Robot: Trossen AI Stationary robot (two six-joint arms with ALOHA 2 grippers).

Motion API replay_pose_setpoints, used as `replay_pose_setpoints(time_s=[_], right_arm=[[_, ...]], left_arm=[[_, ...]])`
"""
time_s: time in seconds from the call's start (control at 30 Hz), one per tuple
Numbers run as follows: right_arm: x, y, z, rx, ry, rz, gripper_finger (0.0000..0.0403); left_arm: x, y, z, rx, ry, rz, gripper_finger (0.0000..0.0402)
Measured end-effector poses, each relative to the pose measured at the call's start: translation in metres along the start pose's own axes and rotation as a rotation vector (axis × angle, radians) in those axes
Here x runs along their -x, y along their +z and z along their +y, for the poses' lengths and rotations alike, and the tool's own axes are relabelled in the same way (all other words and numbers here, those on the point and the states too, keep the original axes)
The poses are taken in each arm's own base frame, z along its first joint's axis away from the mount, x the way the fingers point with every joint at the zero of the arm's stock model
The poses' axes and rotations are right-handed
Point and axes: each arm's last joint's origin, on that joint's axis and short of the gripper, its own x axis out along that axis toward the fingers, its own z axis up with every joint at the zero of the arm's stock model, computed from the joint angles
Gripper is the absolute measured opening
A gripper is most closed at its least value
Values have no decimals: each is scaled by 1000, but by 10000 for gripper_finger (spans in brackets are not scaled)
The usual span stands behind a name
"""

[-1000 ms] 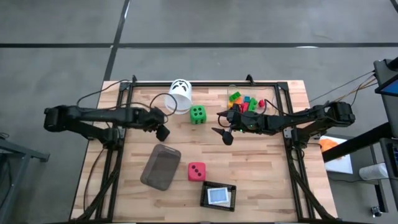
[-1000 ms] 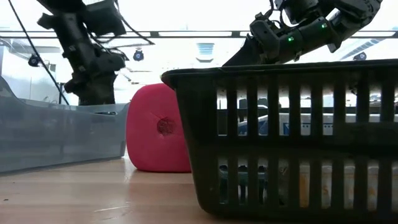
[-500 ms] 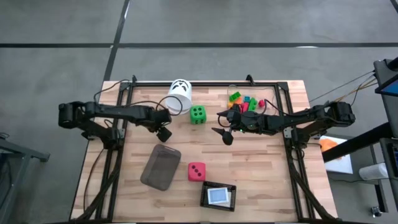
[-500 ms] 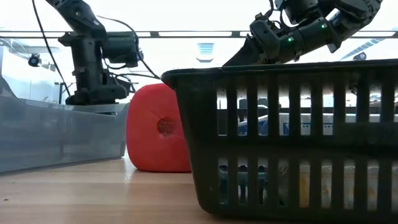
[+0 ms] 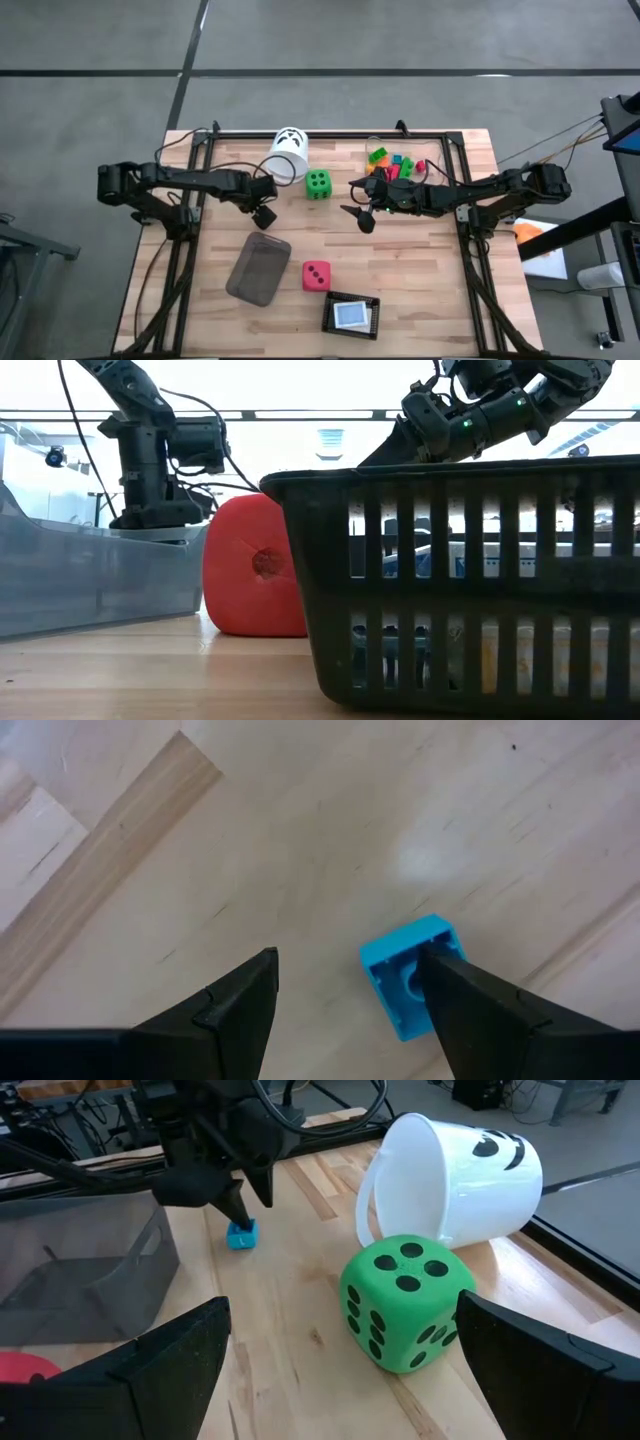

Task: Pick & Place Toys
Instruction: Put the blue game piece into the transparent bin

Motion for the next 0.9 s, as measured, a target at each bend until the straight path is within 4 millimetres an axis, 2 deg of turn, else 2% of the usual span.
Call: replay_pose_setpoints(time_s=[0.2, 0.37, 0.7, 0.9], right_arm=[[0, 0, 0, 1, 0, 0, 380], [0, 0, 0, 1, 0, 1, 380], [0, 0, 0, 1, 0, 0, 380], [0, 0, 0, 1, 0, 0, 380]], left_arm=[[0, 1, 2, -24, 54, -27, 238], [0, 2, 5, -29, 124, -61, 211], [-1, 4, 8, -16, 151, -76, 153], [1, 3, 9, -19, 147, -87, 140]])
